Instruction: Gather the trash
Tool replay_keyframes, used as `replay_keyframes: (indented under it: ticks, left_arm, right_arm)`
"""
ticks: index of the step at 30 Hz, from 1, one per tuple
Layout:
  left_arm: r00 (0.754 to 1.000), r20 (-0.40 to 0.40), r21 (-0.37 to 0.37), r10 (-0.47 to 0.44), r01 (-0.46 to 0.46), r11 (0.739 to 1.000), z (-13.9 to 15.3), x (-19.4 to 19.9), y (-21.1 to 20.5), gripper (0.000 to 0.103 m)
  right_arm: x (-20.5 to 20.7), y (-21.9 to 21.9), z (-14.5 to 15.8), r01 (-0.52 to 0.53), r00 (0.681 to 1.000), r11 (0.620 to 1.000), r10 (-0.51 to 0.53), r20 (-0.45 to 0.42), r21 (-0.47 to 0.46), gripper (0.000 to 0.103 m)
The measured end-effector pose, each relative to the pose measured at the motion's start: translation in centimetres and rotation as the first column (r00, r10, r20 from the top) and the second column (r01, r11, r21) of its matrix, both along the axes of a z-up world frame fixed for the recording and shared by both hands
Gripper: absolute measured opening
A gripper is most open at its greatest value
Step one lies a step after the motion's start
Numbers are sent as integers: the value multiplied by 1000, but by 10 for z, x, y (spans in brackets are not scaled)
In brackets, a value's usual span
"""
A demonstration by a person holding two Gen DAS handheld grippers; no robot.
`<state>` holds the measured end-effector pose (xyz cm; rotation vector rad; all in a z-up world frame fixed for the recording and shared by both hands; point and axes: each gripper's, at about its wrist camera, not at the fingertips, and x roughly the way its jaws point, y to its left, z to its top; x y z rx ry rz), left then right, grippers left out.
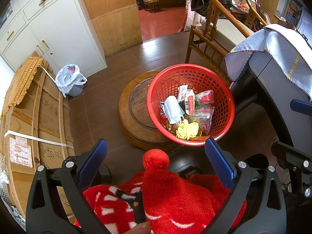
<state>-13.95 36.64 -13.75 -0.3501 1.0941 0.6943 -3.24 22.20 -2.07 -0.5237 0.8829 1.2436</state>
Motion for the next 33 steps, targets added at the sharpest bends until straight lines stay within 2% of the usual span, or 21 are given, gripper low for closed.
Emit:
replay_keyframes:
  ticks: [33]
  left_arm:
    - [1000, -1, -1, -3, 3, 1000, 0, 0, -1, 96]
  right_arm:
    - [1, 1, 2, 1, 1000, 1000, -1, 2, 4, 94]
